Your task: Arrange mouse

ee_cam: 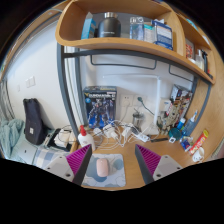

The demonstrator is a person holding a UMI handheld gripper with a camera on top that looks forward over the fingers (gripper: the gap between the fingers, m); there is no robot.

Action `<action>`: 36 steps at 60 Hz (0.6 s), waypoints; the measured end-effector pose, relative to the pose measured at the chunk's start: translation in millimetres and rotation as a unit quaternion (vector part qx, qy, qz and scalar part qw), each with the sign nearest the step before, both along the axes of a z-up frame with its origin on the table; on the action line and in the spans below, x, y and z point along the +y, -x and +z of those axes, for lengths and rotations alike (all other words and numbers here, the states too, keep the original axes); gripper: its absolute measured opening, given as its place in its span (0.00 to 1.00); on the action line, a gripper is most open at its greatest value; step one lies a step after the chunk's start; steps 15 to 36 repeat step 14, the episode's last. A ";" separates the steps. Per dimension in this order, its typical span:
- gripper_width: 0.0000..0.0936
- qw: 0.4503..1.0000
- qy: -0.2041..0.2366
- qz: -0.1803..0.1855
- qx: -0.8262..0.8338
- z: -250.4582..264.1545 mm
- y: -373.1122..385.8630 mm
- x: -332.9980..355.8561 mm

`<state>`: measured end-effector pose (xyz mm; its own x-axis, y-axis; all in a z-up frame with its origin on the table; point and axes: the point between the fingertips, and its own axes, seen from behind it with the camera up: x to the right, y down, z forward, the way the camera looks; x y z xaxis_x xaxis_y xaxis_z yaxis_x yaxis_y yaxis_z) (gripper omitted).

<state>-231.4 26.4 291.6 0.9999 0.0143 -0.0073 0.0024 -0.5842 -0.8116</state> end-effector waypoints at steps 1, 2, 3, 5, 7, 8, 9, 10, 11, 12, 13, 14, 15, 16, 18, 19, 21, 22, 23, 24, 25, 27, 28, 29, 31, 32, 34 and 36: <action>0.92 1.000 0.001 -0.001 -0.001 -0.3 -1.2 -0.8; 0.92 1.000 0.002 -0.002 -0.002 -0.5 -2.8 -1.9; 0.92 1.000 0.002 -0.003 -0.003 -0.4 -4.1 -2.7; 0.92 1.000 0.000 -0.004 -0.006 0.6 -7.0 -3.7; 0.92 1.000 0.000 -0.006 -0.006 1.4 -9.0 -4.8; 0.92 1.000 0.000 -0.006 -0.006 1.6 -9.5 -5.4; 0.92 1.000 0.000 -0.007 -0.006 1.7 -10.0 -5.8; 0.93 1.000 -0.001 -0.007 -0.005 2.1 -10.1 -6.1; 0.92 1.000 -0.002 -0.008 -0.003 2.5 -10.2 -6.1; 0.92 1.000 -0.004 -0.009 -0.002 2.9 -10.2 -6.3; 0.92 1.000 -0.005 -0.010 -0.001 3.7 -10.2 -6.4; 0.92 1.000 -0.005 -0.011 0.001 4.6 -10.2 -5.9; 0.92 1.000 -0.005 -0.011 0.001 4.6 -10.2 -5.9; 0.92 1.000 -0.005 -0.011 0.001 4.6 -10.2 -5.9; 0.92 1.000 -0.005 -0.011 0.001 4.6 -10.2 -5.9; 0.92 1.000 -0.005 -0.011 0.001 4.6 -10.2 -5.9; 0.92 1.000 -0.005 -0.011 0.001 4.6 -10.2 -5.9; 0.92 1.000 -0.005 -0.011 0.001 4.6 -10.2 -5.9; 0.92 1.000 -0.005 -0.011 0.001 4.6 -10.2 -5.9; 0.92 1.000 -0.005 -0.011 0.001 4.6 -10.2 -5.9; 0.92 1.000 -0.005 -0.011 0.001 4.6 -10.2 -5.9; 0.92 1.000 -0.005 -0.011 0.001 4.6 -10.2 -5.9; 0.92 1.000 -0.005 -0.011 0.001 4.6 -10.2 -5.9; 0.92 1.000 -0.005 -0.011 0.001 4.6 -10.2 -5.9; 0.92 1.000 -0.005 -0.011 0.001 4.6 -10.2 -5.9; 0.92 1.000 -0.005 -0.011 0.001 4.6 -10.2 -5.9; 0.92 1.000 -0.005 -0.011 0.001 4.6 -10.2 -5.9; 0.92 1.000 -0.005 -0.011 0.001 4.6 -10.2 -5.9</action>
